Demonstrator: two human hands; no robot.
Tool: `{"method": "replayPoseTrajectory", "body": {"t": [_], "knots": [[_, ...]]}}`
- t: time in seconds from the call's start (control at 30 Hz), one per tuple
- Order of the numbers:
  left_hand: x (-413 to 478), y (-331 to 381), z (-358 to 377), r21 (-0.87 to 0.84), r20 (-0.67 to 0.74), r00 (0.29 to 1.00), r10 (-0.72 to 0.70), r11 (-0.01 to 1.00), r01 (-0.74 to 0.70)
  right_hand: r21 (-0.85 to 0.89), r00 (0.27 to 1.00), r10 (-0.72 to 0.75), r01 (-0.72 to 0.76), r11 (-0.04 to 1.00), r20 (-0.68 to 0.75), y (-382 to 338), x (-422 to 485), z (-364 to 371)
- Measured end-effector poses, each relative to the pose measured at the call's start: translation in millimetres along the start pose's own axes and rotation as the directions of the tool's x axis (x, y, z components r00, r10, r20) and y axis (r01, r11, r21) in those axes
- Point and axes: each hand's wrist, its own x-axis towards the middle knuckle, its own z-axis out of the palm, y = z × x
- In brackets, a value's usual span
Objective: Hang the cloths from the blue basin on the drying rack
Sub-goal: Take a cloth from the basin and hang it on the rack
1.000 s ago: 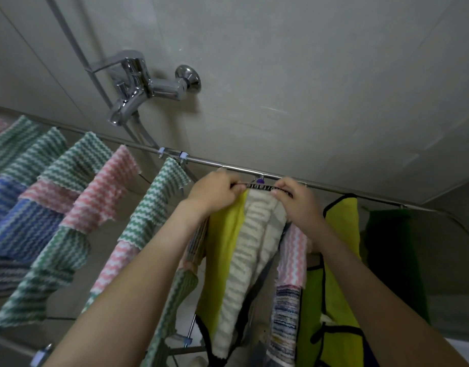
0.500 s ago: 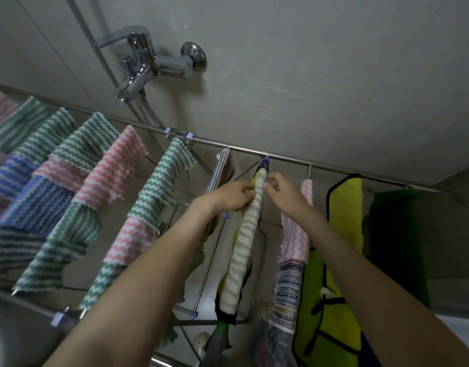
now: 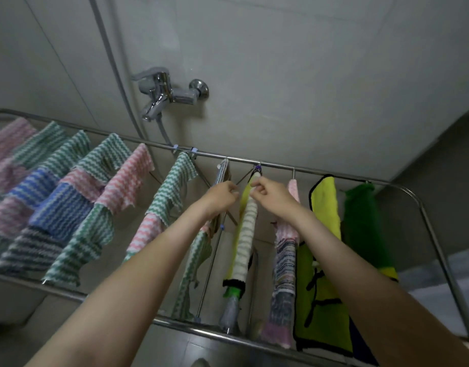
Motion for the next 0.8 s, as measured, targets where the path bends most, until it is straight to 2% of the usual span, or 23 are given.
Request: {"method": "replayPoseTrajectory", "body": {"t": [0.1,0.23,0.33,0.43,0.57,0.63,0.8], "knots": [[-29.5,-1.8,-10.1,0.111,-0.074,0.996,0.04,0.993,-0.032,-0.014,0.999,-0.036,0.036,0.999,-0.012,-17.2,-18.8,7.4],[-77.6,-14.1,-30.4,0.158,-0.218,0.975,0.051,0.987,-0.016,-0.038,0.992,-0.129,0.13,0.991,0.009,-46.5,-29.1,24.8],[-113.7,-31.3,-48.5,0.143,-0.354,0.935,-0.001,0.988,0.055,-0.031,0.971,-0.234,0.235,0.971,0.049,-76.6,-32.0,42.1],[-167.4,-57.7,-64.3,0.046,-0.501,0.855,-0.134,0.982,0.181,0.001,0.911,-0.377,0.382,0.924,0.168,-116.3,-46.0,73.0],[-249.0,-98.5,-78.5,-0.094,-0.664,0.676,-0.319,0.933,0.349,0.093,0.744,-0.571,0.579,0.81,0.347,-173.3,-79.4,131.5],[-298.5,-119.6,-79.9,-0.178,-0.723,0.559,-0.405,0.892,0.415,0.144,0.623,-0.66,0.672,0.726,0.419,-205.4,-109.1,161.6],[-409.1,-169.2,-78.7,-0.369,-0.77,0.302,-0.563,0.778,0.509,0.254,0.348,-0.753,0.793,0.555,0.559,-274.5,-184.1,224.8]]}}
